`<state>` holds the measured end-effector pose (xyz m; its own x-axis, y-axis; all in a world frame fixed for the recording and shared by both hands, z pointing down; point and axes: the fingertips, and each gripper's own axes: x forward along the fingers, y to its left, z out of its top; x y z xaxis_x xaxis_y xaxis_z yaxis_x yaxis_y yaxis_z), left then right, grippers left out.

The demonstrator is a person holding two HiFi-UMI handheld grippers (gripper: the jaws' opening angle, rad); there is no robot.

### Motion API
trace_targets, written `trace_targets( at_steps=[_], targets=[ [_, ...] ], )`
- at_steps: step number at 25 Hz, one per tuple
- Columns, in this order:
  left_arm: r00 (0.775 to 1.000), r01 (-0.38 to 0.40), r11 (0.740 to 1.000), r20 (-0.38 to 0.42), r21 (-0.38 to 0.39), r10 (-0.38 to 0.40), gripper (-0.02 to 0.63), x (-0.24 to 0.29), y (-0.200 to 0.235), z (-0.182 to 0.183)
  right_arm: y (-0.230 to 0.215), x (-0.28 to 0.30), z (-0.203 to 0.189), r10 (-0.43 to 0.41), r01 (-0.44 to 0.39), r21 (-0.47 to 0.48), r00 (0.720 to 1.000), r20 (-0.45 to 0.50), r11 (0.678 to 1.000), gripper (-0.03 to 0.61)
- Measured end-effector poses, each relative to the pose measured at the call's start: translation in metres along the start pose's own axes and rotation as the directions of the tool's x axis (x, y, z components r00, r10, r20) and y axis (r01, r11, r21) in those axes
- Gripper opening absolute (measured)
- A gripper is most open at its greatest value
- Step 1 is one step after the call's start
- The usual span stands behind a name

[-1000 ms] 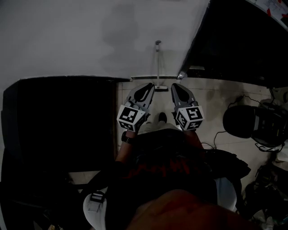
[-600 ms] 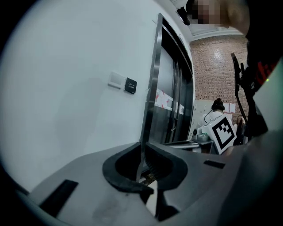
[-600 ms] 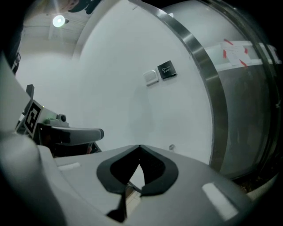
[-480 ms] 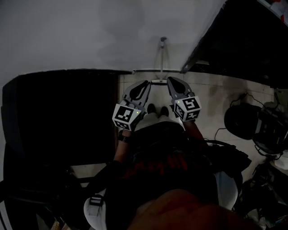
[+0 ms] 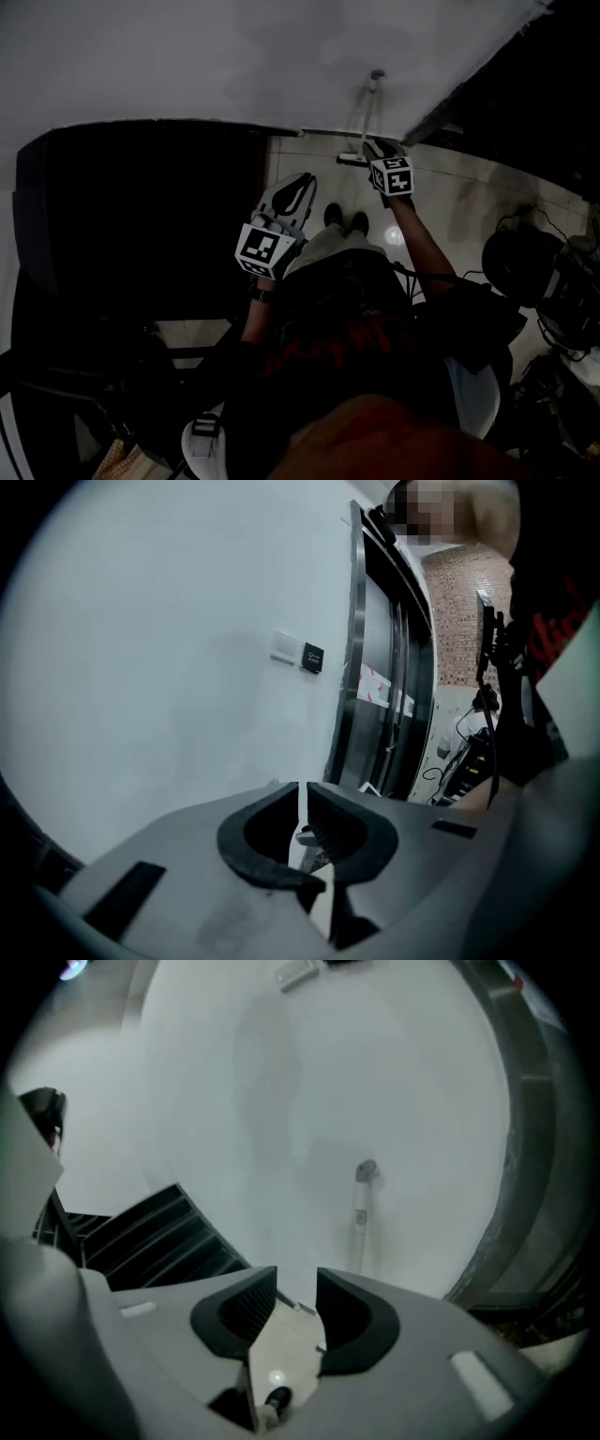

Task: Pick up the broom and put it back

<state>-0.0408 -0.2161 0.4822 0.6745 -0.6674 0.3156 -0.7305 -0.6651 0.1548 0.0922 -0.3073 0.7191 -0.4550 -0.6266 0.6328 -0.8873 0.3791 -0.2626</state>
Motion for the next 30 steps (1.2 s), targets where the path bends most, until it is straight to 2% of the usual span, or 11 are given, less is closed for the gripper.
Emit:
trace_targets(
  at_steps=[2,4,8,11,14,15,17,21,27,30],
  targets=[
    [0.999,-0.035,0.999,-0.021,-0.012,0.035,0.034,-0.012,0.014,-0.008,-0.024,0.037,-0.009,-0.040,0.039,-0.024,0.997,-0.067,0.999,0.140],
    [0.996,-0.087,0.996,-0.038,-0.027,0.086,0.034,-0.026,0.031,-0.014,-0.046,0.072,-0.010,-0.081,0.078,-0.038,0.990,-0.112,0.996,0.177],
    [0.982,-0.182,0.982,-0.064,-0.055,0.178,0.034,-0.048,0.055,-0.027,-0.086,0.120,0.005,-0.173,0.171,-0.027,0.974,-0.148,0.985,0.183],
    [0.973,-0.221,0.972,-0.083,-0.082,0.215,0.034,-0.056,0.065,-0.036,-0.105,0.145,0.019,-0.195,0.199,0.008,0.967,-0.164,0.980,0.183],
    [0.971,-0.226,0.969,-0.105,-0.097,0.216,0.034,-0.058,0.066,-0.044,-0.117,0.167,0.030,-0.203,0.212,0.024,0.960,-0.194,0.977,0.182],
    [0.971,-0.223,0.970,-0.112,-0.099,0.212,0.034,-0.058,0.065,-0.046,-0.120,0.174,0.031,-0.208,0.218,0.031,0.957,-0.201,0.975,0.176],
    [0.971,-0.218,0.971,-0.119,-0.101,0.206,0.034,-0.056,0.064,-0.049,-0.120,0.180,0.032,-0.205,0.219,0.050,0.958,-0.199,0.974,0.089],
    [0.980,-0.185,0.977,-0.098,-0.102,0.175,0.034,-0.042,0.062,-0.040,-0.104,0.154,0.026,-0.214,0.217,0.013,0.968,-0.129,0.976,0.087],
    [0.992,-0.114,0.991,-0.068,-0.064,0.109,0.034,-0.021,0.051,-0.005,-0.057,0.072,-0.010,-0.194,0.194,-0.003,0.980,-0.029,0.981,0.087],
    [0.998,-0.045,0.998,-0.041,-0.035,0.044,0.034,0.001,0.037,0.006,-0.045,0.022,-0.001,-0.200,0.201,-0.018,0.979,0.038,0.979,0.087]
  ],
)
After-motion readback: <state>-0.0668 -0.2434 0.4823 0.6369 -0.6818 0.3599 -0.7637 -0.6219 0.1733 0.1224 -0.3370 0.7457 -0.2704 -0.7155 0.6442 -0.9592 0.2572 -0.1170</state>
